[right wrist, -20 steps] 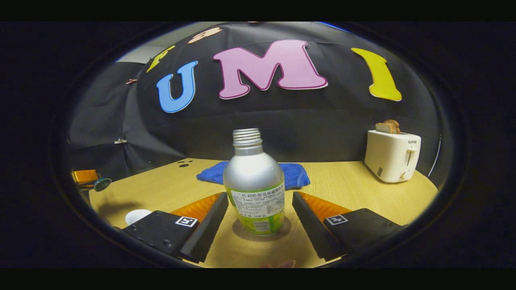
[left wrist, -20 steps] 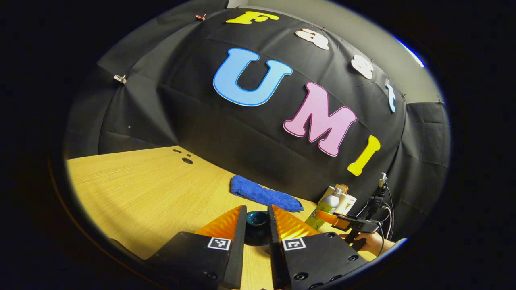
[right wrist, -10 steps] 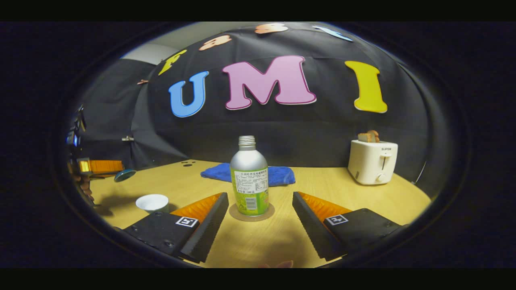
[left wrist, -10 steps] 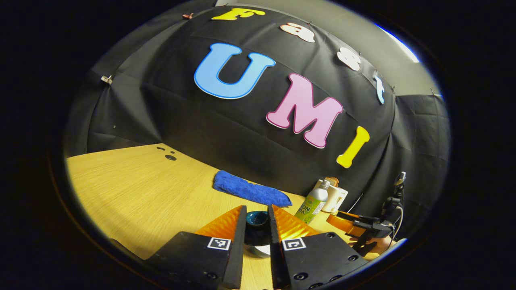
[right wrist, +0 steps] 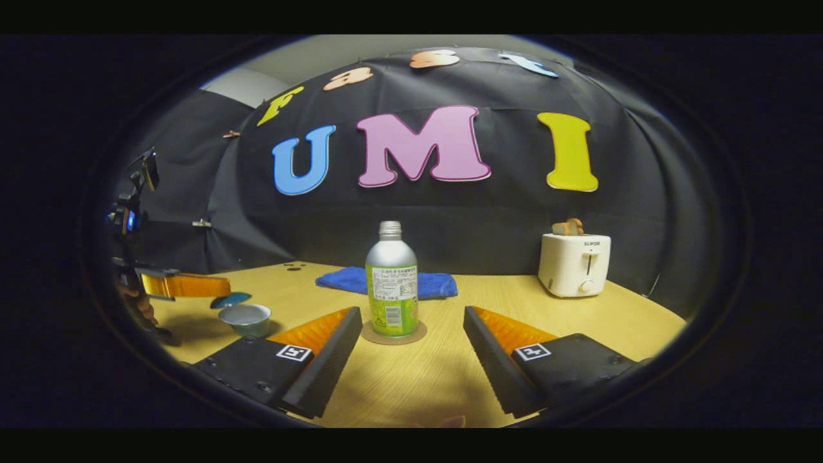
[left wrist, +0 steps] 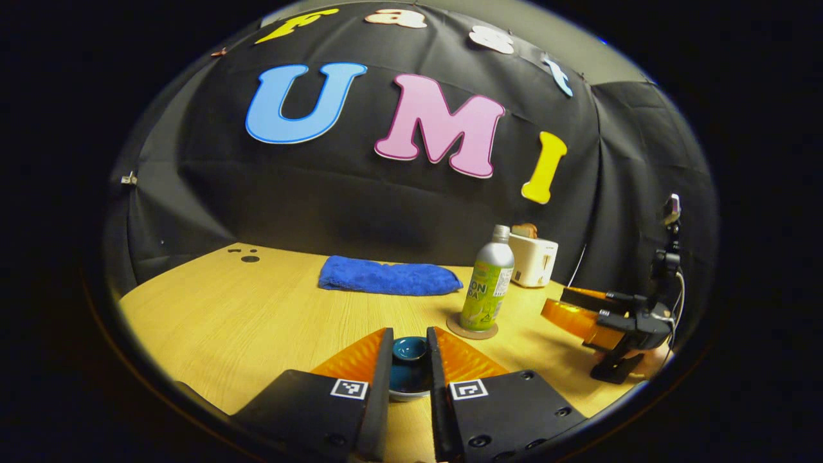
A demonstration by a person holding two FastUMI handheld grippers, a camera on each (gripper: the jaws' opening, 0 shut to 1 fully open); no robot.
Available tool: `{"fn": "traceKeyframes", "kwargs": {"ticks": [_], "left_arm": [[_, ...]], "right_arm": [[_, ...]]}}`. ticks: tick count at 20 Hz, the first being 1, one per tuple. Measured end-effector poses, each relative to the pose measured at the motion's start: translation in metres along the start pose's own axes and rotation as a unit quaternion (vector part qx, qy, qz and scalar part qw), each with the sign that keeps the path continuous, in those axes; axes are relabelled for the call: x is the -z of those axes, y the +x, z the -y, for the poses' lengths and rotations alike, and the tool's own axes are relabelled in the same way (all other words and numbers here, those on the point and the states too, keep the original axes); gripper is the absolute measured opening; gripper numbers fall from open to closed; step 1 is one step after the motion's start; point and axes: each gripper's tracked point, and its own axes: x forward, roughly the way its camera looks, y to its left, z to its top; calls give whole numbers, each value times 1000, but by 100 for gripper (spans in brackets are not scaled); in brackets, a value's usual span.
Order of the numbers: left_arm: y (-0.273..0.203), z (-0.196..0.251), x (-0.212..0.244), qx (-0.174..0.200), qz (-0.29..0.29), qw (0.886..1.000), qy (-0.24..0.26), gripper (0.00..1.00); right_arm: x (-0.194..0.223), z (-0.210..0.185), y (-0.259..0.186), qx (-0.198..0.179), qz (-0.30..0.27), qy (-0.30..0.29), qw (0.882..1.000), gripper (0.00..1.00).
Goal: Open the teacup lid with one hand, grasp the water bottle and pour water into the teacup with the other hand; after pouring, place the water bottle on the coaster and then close the teacup lid.
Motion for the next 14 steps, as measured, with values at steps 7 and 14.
{"fn": "traceKeyframes", "kwargs": {"ticks": [7,14], "left_arm": [[11,7,12,-10,-11,1000,20,32],[17,-5,17,-22,-15,1000,17,32]], "right_arm": [[3,-1,0,-7,-2,3,1000,99],[3,-1,0,-7,-2,3,1000,99]]}}
